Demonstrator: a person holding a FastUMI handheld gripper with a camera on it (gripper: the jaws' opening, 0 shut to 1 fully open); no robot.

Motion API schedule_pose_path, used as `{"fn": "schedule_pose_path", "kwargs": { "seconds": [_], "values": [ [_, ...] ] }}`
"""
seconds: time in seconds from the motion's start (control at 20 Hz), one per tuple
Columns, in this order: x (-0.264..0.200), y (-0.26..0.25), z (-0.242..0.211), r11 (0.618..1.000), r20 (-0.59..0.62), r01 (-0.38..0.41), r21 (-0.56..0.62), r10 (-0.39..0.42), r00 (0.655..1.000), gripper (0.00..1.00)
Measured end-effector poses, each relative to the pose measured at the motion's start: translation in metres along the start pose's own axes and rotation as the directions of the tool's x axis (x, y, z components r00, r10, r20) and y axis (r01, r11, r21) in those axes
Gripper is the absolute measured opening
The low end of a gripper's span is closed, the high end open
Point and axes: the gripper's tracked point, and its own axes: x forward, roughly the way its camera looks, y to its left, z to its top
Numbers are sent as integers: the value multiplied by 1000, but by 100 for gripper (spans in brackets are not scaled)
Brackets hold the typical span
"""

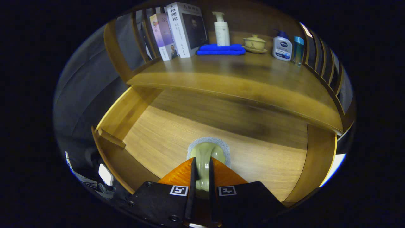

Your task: Pull open the drawer, take out the items inside it, and place them on the countertop above the cabinet.

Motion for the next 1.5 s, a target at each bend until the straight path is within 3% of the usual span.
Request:
{"fn": "schedule_pose_path", "kwargs": {
  "seconds": [0.45, 0.9, 1.25, 1.5],
  "values": [
    [-40, 1, 29, 999, 146, 19, -28, -15, 989, 20],
    [-89, 15, 75, 998, 304, -52, 20, 43, 952, 20],
    [-103, -1, 143, 993, 446, -25, 114, -29, 895, 20],
    [-86, -20, 175, 982, 466, -12, 190, -80, 881, 20]
  ]
}}
